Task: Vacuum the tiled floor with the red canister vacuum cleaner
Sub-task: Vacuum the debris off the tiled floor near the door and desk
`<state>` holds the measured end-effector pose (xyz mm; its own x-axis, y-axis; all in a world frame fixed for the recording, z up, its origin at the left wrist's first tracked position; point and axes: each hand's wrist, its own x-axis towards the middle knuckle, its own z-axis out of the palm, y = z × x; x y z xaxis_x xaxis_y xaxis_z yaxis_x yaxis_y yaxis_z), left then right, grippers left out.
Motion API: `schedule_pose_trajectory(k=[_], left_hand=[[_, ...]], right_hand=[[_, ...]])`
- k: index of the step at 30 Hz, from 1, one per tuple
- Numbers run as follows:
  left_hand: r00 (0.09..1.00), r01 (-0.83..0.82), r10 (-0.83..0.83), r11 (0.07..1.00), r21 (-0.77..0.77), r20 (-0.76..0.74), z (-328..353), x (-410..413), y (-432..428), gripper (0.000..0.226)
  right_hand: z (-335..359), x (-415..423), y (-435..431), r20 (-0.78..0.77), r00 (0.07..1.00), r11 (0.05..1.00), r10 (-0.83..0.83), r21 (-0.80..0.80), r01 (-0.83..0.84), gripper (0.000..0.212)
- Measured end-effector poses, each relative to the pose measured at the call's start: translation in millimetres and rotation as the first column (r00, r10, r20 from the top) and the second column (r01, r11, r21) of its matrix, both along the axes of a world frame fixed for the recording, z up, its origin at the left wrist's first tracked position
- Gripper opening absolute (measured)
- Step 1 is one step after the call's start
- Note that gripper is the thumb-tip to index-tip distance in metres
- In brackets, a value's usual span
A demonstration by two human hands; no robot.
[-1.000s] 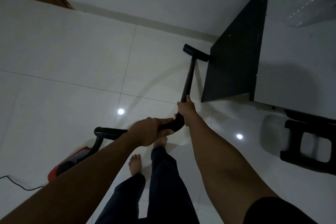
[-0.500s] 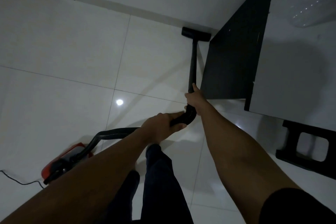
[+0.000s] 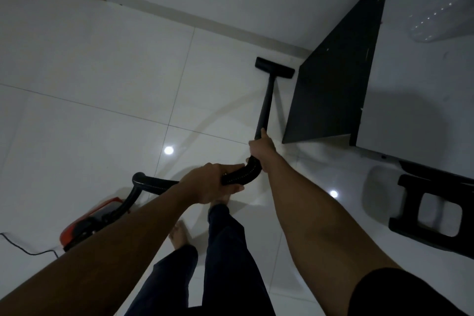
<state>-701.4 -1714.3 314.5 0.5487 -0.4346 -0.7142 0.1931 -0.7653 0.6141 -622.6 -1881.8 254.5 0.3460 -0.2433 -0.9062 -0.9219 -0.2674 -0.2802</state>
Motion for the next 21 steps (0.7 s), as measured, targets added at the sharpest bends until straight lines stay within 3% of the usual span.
schedule_pose_trajectory(k=[3, 8, 12, 21], left_hand=[[1.0, 0.017, -0.017, 1.0, 0.001, 0.026, 5, -35, 22, 0.083], [0.997, 0.022, -0.022, 1.0, 0.004, 0.07, 21, -88, 54, 0.088], [0.981, -0.004, 0.01, 1.0, -0.028, 0.192, 40, -128, 86, 0.074], [0.822, -0.245, 0.226, 0.969, -0.033, 0.523, 111, -201, 195, 0.059]], right_hand=[[6, -37, 19, -0.008, 0.998, 0.998, -0.061, 0.018, 0.062, 0.076], [18, -93, 48, -0.001, 0.996, 0.994, -0.094, 0.053, 0.094, 0.076], [39, -129, 75, 0.083, 0.989, 0.991, -0.118, 0.072, 0.112, 0.072], [124, -188, 175, 0.085, 0.994, 0.958, -0.072, 0.283, 0.045, 0.027]])
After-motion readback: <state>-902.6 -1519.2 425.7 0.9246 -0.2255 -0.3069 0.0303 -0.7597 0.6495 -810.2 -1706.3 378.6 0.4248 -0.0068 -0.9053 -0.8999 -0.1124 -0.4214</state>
